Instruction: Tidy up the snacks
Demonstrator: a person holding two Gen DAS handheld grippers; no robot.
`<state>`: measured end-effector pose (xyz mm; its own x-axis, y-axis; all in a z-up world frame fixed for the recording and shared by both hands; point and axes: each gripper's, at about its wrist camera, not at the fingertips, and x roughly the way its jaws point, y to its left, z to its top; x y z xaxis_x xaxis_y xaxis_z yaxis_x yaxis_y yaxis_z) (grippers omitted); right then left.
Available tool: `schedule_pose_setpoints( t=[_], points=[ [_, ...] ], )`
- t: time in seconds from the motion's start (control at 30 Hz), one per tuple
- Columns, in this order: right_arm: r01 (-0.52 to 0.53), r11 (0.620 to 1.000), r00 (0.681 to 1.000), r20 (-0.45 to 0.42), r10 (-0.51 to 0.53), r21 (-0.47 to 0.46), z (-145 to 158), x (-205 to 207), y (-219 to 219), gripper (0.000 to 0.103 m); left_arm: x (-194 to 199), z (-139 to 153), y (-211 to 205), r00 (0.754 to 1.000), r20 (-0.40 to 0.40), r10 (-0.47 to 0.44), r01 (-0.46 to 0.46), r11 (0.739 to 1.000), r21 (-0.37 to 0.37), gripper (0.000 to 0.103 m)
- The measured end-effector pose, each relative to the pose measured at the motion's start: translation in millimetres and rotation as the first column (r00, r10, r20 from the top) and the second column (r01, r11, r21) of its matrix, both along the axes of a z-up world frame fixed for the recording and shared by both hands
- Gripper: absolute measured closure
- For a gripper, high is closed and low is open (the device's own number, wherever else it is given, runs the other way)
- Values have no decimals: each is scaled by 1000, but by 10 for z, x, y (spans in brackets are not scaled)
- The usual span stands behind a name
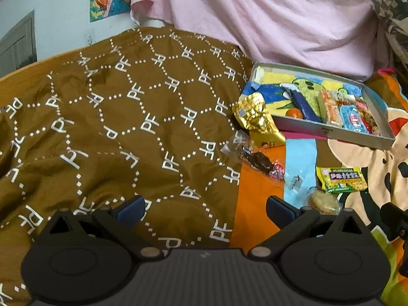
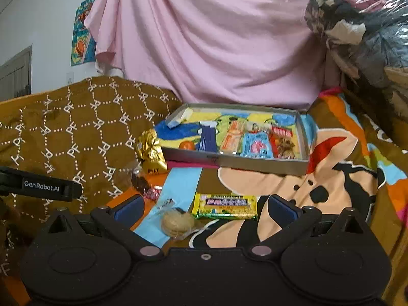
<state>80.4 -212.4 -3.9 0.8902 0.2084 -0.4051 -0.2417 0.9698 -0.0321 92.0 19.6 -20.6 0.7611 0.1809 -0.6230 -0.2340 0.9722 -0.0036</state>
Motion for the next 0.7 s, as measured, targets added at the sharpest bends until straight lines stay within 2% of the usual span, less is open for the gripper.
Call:
schedule_pose_setpoints(
  t=[0.13,0.33,0.7],
  points=[
    [-3,1000,1000,-30,2,-14,-60,41,26,1,40,-74,10,999,-33,-2,2,1000,6,0],
    [-46,999,991,-125,44,-16,-169,163,55,1,91,-124,6,998,-54,-23,23,1000,0,0],
    [-80,997,980,-187,76,-18,-278,365,89,1,348,-171,16,995,-78,-58,57,998,-21,0]
  ],
)
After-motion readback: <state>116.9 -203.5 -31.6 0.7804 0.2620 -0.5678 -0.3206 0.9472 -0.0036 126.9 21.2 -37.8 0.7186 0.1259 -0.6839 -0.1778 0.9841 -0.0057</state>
